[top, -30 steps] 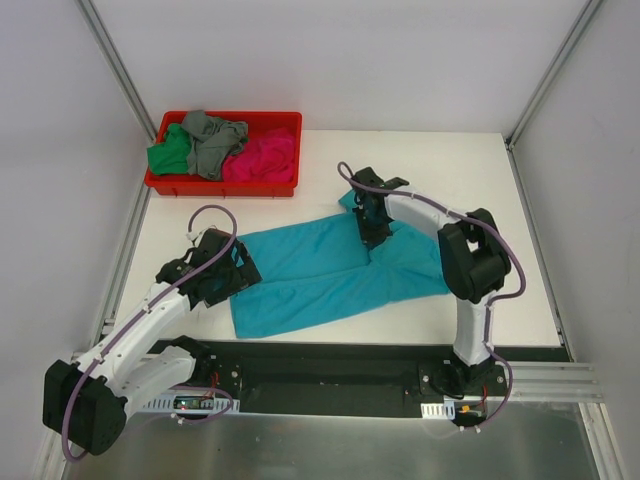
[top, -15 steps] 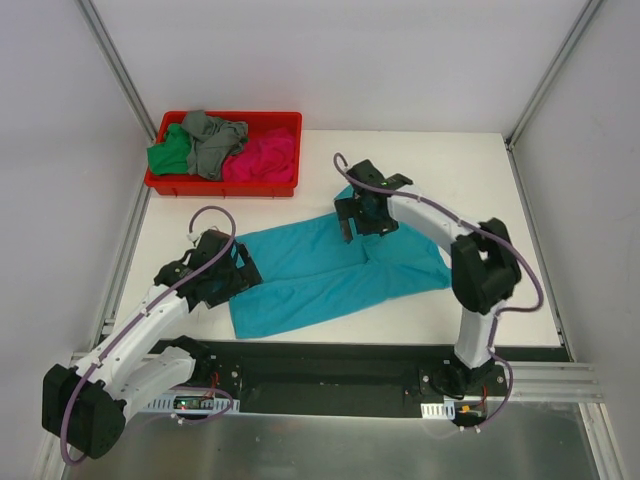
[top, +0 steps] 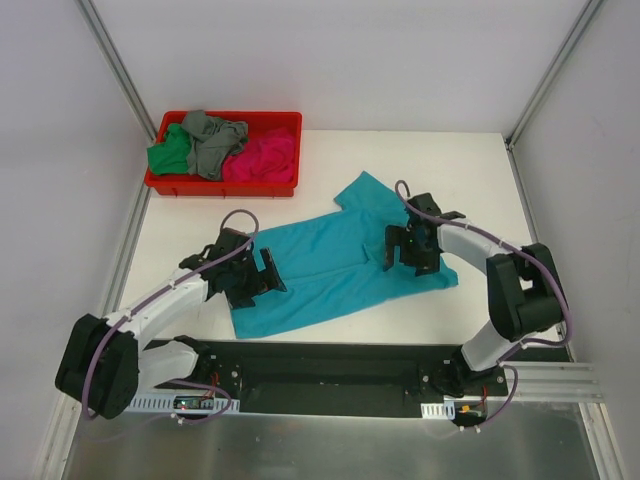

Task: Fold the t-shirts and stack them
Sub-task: Fold the flattened tshirt in 1/3 of the way, then grap the side of the flattened tshirt furthest away from the robot with both arms

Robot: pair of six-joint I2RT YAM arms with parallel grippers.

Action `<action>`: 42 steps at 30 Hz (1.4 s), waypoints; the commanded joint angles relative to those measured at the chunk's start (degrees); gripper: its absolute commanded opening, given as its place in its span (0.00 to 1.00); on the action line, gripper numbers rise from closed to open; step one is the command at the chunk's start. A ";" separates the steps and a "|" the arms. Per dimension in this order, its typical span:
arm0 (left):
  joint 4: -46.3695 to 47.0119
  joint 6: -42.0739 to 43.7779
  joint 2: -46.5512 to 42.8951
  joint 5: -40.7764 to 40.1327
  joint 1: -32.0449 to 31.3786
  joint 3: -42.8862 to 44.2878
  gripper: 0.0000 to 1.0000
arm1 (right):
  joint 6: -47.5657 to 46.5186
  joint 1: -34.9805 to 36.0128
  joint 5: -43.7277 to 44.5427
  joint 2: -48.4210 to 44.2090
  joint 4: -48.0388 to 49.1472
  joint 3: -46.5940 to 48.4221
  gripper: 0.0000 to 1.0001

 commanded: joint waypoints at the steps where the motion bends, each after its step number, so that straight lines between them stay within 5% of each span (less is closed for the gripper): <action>1: 1.32 0.40 3.22 -1.55 0.08 -2.73 0.99 | 2.94 -3.87 -1.40 1.75 3.53 -2.98 0.96; 14: 1.15 6.11 9.20 -2.25 0.17 3.32 0.99 | 8.58 -9.33 1.77 -20.91 -4.64 -18.90 0.96; 22: -4.91 7.00 1.48 -9.53 0.51 9.83 0.99 | 3.74 -9.33 8.79 -27.35 -7.46 -1.70 0.96; 25: -5.18 7.34 1.64 -11.48 3.84 12.55 0.99 | 2.16 -9.77 10.12 -22.53 -2.90 4.80 0.96; 32: -5.18 10.68 19.63 -9.64 15.19 27.03 0.98 | -3.64 -11.62 4.84 8.21 -4.28 33.43 0.96; 37: -5.27 10.86 33.96 -10.95 16.95 36.36 0.84 | -5.84 -11.53 0.53 29.93 -12.10 60.06 0.96; 42: -5.62 11.04 43.64 -11.31 17.04 44.10 0.67 | -8.13 -11.35 3.88 44.09 -13.17 75.38 0.95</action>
